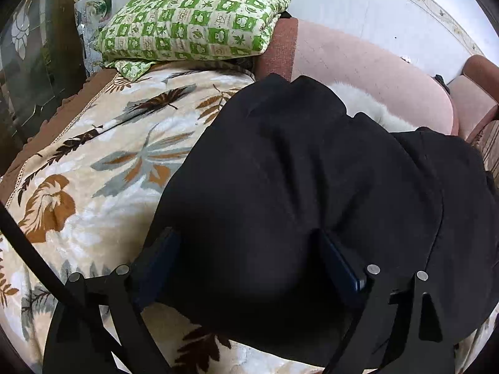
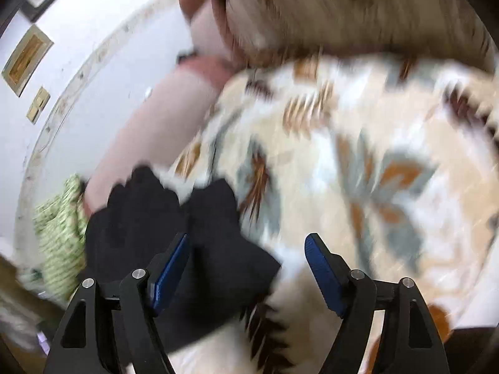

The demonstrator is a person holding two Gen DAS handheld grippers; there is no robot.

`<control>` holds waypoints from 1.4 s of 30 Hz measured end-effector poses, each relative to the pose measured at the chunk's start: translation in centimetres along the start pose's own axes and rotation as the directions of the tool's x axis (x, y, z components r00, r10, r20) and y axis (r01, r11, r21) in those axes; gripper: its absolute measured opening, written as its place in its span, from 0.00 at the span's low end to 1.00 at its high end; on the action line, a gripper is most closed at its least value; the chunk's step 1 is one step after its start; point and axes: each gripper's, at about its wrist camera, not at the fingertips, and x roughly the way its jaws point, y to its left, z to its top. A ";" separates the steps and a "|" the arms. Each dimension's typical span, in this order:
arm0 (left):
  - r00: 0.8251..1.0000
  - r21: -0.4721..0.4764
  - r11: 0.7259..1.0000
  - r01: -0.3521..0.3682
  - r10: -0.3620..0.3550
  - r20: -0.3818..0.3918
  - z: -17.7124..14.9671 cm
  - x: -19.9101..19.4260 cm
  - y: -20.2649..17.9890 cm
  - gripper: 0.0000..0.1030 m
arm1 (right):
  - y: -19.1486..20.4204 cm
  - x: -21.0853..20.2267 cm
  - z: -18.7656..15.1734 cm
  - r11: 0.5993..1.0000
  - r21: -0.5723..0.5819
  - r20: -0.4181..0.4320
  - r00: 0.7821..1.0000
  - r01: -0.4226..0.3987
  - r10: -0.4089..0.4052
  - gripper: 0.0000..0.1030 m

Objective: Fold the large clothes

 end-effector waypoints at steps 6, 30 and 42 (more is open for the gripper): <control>1.000 -0.017 1.000 -0.003 0.003 -0.007 0.0 0.0 0.0 0.87 | 11.7 3.2 -0.8 0.919 -0.334 -0.119 0.977 -0.209 0.179 0.76; 0.983 -0.334 0.936 0.109 -0.152 -0.106 2.1 2.7 10.8 0.87 | 16.7 13.3 -0.8 0.854 -0.487 -0.172 0.979 -0.182 0.111 0.93; 0.938 -0.325 0.902 0.285 -0.333 -0.100 1.0 4.8 7.6 0.88 | 0.3 3.5 -5.0 0.949 -0.218 -0.327 0.933 -0.227 0.148 0.96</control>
